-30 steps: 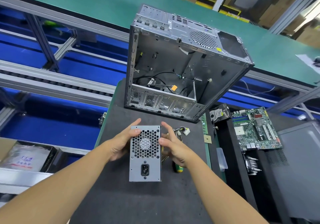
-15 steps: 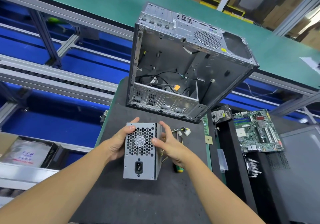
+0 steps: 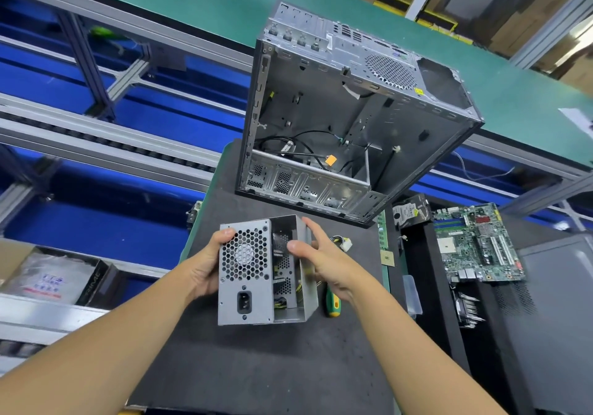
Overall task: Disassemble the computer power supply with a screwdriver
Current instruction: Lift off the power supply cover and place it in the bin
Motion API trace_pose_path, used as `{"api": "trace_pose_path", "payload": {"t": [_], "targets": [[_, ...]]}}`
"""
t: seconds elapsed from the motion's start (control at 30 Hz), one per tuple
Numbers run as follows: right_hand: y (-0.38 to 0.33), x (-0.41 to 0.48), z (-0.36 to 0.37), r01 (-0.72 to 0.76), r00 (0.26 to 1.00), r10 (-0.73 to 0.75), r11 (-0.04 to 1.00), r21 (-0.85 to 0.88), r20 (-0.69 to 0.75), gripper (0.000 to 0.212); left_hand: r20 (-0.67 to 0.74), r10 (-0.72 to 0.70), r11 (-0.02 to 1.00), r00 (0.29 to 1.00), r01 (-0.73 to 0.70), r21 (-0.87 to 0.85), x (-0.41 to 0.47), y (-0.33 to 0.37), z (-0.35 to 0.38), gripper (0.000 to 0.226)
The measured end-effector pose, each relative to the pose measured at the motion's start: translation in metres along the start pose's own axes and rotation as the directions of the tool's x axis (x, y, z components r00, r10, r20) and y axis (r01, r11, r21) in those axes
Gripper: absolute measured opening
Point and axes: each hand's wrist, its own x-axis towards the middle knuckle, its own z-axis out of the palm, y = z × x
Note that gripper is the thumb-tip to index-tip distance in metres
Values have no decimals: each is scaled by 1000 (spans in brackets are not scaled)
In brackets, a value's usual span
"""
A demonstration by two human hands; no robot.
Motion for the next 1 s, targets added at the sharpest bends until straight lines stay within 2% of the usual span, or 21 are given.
{"api": "trace_pose_path", "payload": {"t": [0.1,0.27,0.3,0.37,0.43,0.47,0.5,0.6,0.73,0.83,0.9,1.0], "targets": [[-7,-3,13,-26,999,24,998,-58,-34,104,5,-4,999,1000,4,-50,0,-1,-8,77],[-21,1,42,-126,984,102,979,-161,-144,120,-220,-19,999,975,24,22,1,10,-7,50],[-26,4,46,-153,979,126,973,-172,-159,122,-296,11,997,955,12,77,1,12,-3,49],[-33,8,53,-207,966,167,958,-198,-198,126,-457,202,947,867,-54,315,3,16,4,59],[-38,14,59,-253,950,199,942,-219,-241,132,-508,422,803,751,-50,594,1,19,11,70],[-40,17,61,-267,944,211,939,-218,-252,134,-498,460,743,735,-12,669,0,21,13,74],[-43,19,62,-278,942,222,936,-214,-253,135,-494,449,724,744,21,690,1,22,14,78],[-48,25,64,-295,940,244,933,-208,-239,136,-470,343,755,813,60,653,3,27,18,85],[-50,26,69,-303,938,231,908,-289,-258,130,-412,290,716,864,90,693,-4,33,13,82],[-48,27,70,-284,941,198,904,-321,-275,128,-389,157,797,908,116,593,-13,35,6,113],[-41,27,64,-229,949,164,945,-232,-270,125,-392,111,863,913,107,494,-19,31,3,121],[-28,27,52,-102,961,94,995,-17,-258,107,-383,97,919,919,65,390,-20,13,-6,113]]}}
